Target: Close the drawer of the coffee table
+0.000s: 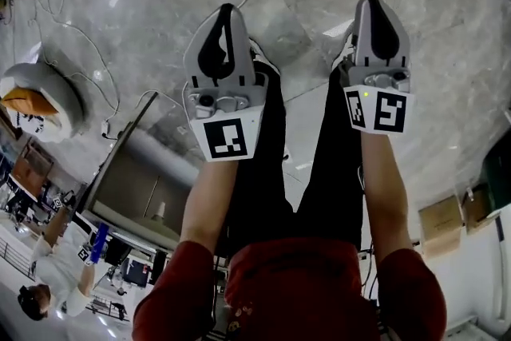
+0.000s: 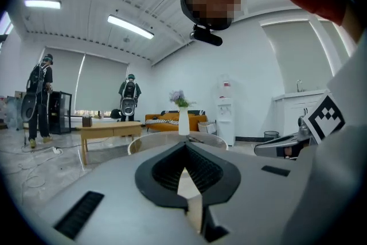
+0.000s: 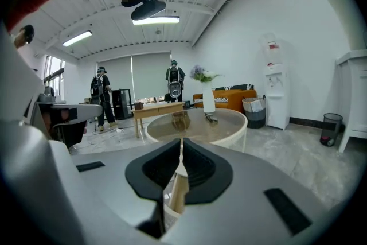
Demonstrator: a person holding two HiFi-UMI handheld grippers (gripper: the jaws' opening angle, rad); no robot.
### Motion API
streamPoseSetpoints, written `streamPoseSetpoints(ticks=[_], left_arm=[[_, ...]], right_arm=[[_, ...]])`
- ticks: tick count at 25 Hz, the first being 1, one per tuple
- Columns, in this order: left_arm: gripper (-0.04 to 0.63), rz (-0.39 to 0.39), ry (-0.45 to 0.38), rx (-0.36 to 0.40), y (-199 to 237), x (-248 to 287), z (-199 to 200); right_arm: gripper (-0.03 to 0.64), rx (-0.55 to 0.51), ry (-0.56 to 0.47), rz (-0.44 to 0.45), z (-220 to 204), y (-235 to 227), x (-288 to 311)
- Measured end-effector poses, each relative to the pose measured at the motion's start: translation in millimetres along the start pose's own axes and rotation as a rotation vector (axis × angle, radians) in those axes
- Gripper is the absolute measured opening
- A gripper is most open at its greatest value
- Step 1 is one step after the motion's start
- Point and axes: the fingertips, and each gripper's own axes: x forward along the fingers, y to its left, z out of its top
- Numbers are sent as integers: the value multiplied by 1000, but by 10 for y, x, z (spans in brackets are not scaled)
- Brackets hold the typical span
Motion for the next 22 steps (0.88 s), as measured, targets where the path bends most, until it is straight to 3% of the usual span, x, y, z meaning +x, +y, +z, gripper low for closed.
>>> streamPoseSetpoints(ticks=[11,18,19,22], left_arm=[[12,-14,177,-36,-395,75,-2156],[12,-56,222,-30,-626,137,-3038],[12,-60,217,-22,-625,154,-3098],[12,-44,196,-13,-577,214,-3256]], right_arm=[[29,-47,170,-27,-2222,-142,370],[31,-55,224,-65,-3189,-330,470],[48,-39,228,-63,-3298,-328,490],[223,-8,222,-52,-3536,-312,600]])
